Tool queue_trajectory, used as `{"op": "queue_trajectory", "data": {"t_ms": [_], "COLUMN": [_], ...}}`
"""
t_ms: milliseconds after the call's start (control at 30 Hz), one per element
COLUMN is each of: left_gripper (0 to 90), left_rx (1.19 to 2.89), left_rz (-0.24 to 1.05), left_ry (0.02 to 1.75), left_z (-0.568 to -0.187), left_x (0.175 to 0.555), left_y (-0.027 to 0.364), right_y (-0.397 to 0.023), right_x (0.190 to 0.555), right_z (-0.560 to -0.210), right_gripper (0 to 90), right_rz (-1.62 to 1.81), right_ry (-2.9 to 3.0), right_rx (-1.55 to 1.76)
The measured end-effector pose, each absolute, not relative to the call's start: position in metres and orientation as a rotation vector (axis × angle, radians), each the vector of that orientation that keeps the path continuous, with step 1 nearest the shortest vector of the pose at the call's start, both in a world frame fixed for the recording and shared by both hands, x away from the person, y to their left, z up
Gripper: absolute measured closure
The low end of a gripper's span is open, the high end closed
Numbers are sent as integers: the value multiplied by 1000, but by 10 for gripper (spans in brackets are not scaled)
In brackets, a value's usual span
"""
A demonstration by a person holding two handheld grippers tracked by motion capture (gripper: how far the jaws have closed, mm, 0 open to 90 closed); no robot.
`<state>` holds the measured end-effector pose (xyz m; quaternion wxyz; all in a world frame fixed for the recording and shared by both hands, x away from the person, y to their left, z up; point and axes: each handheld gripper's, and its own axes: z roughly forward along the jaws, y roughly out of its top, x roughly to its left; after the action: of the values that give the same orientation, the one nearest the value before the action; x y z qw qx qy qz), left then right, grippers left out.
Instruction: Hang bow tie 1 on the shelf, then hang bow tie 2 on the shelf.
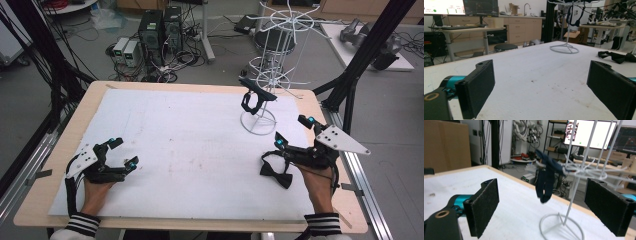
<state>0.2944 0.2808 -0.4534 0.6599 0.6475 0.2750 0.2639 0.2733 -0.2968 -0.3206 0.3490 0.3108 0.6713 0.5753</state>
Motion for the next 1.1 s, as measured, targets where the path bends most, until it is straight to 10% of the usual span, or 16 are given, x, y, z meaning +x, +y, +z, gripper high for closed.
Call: {"op": "queue_trajectory", "data": {"t_ms": [1100], "left_gripper": [83], "left_rx": [1464], "left_rz": [598], "left_ry": [618], "left_z": [-454], "left_x": [294], "left_y": [280], "right_y": [-308], "right_x": [272], "right_z": [-350], "right_gripper": [121], "right_rz": [1464], "right_ry": [1789], "right_rx": [879]}}
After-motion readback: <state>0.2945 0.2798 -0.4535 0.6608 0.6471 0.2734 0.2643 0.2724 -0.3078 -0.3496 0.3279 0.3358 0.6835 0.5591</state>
